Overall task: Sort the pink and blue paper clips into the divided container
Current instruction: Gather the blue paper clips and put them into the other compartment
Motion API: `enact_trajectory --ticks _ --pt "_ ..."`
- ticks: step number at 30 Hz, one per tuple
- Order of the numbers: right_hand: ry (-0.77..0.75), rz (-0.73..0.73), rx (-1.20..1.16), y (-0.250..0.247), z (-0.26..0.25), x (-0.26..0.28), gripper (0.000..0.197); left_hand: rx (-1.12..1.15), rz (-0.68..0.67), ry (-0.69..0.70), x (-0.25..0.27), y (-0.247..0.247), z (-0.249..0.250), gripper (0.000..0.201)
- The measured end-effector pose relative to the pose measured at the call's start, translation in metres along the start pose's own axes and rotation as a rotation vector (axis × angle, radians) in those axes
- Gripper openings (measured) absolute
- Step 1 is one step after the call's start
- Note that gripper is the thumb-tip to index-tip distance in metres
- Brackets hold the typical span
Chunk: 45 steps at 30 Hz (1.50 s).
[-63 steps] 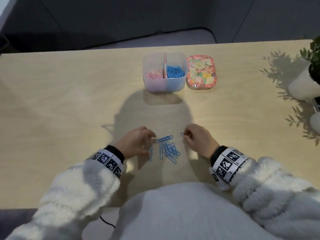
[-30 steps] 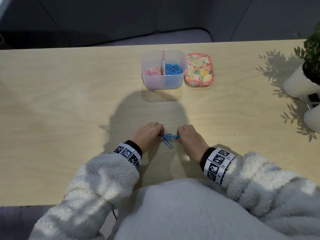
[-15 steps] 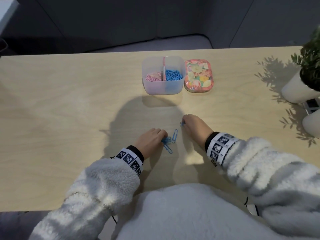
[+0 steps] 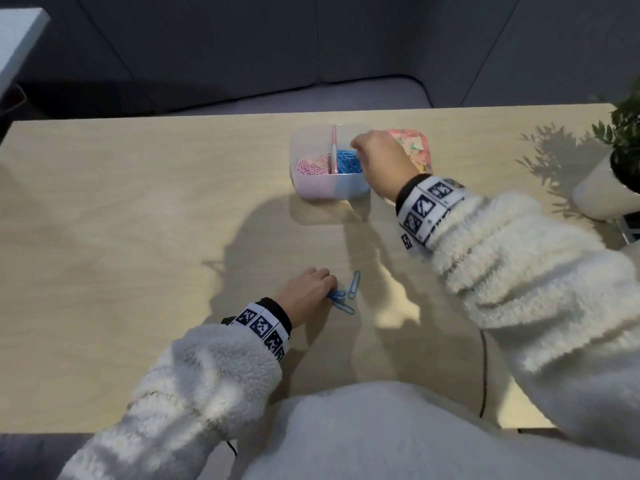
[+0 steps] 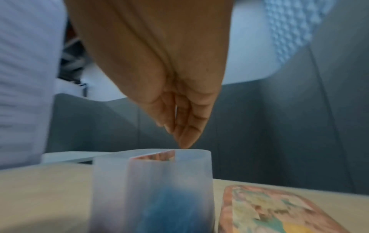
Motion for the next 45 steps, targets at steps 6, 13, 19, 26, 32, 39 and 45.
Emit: enact_trajectory --ticks 6,13,19,26,32,39,45 --pt "-0.180 -0.560 -0.017 0.062 0.012 0.099 0.018 -0.035 0.024 0.032 0.002 0.000 0.000 0.022" --pt "-0.073 -0.562 -0.090 0.081 0.026 0.148 0.009 0.019 0.020 0.075 0.001 -0.006 0.006 0.018" --pt "0.023 -0.502 -0.193 0.072 0.040 0.162 0.012 0.143 -0.002 0.044 -0.016 -0.029 0.003 0.018" --pt "0.183 -0.075 -0.402 0.035 0.065 0.147 0.023 0.282 0.380 -0.077 -0.072 -0.122 -0.007 0.007" --pt "0.185 0.030 -0.396 0.023 0.069 0.122 0.022 0.182 0.343 -0.342 -0.125 -0.158 -0.018 0.027" --pt "0.152 0.122 -0.325 -0.003 0.045 0.070 0.014 0.304 0.417 -0.344 -0.132 -0.160 -0.022 0.026" --pt "0.179 0.144 -0.279 -0.002 0.023 0.010 0.021 0.317 0.729 -0.298 -0.090 -0.149 -0.061 0.025"
Point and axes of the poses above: each hand's wrist, its own x-axis away from the middle knuckle, its own y-axis out of the palm, z = x × y, the point moved 2 cm from there along -x, towards the middle knuckle, and after that the axes turned 1 degree about x, right-handed, at the moved point
